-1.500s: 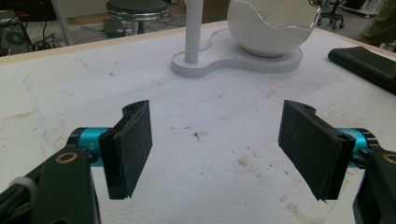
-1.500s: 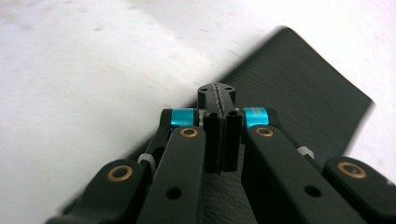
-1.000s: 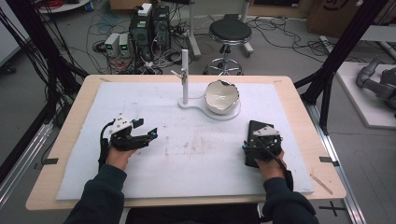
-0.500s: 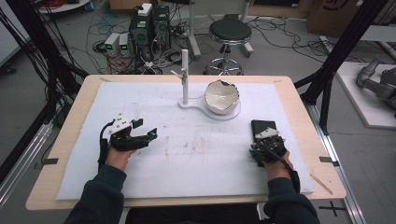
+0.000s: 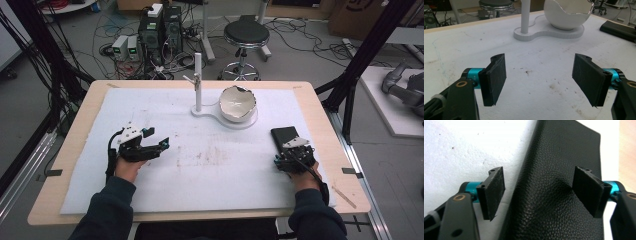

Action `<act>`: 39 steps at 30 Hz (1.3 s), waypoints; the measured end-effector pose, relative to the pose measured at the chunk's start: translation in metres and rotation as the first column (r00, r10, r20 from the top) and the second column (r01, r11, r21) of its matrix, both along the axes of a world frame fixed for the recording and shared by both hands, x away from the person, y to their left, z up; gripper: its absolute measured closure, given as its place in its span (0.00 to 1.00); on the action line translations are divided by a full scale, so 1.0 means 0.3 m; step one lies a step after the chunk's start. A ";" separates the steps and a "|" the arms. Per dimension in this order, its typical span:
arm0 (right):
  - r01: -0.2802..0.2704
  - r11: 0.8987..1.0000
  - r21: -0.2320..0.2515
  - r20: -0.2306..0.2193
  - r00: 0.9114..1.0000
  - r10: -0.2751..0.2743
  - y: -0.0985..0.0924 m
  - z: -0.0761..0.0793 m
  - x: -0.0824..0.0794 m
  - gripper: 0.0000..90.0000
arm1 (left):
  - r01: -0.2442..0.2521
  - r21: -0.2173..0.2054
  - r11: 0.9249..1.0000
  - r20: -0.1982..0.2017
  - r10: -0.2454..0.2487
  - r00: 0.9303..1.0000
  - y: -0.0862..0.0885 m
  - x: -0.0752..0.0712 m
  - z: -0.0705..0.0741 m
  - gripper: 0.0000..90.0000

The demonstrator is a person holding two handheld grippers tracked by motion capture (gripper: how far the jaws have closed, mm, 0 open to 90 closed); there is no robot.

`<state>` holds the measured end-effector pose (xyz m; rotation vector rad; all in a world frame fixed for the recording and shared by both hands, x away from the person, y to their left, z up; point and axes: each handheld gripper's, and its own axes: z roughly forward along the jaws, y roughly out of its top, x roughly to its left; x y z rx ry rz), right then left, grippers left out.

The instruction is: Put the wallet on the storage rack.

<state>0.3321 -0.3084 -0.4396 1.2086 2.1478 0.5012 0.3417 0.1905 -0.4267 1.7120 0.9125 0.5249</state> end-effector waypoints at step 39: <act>-0.033 0.879 0.475 0.163 0.985 -0.052 -0.127 0.170 -0.031 0.87 | 0.007 0.002 1.000 -0.009 -0.007 1.000 -0.001 0.001 -0.003 0.30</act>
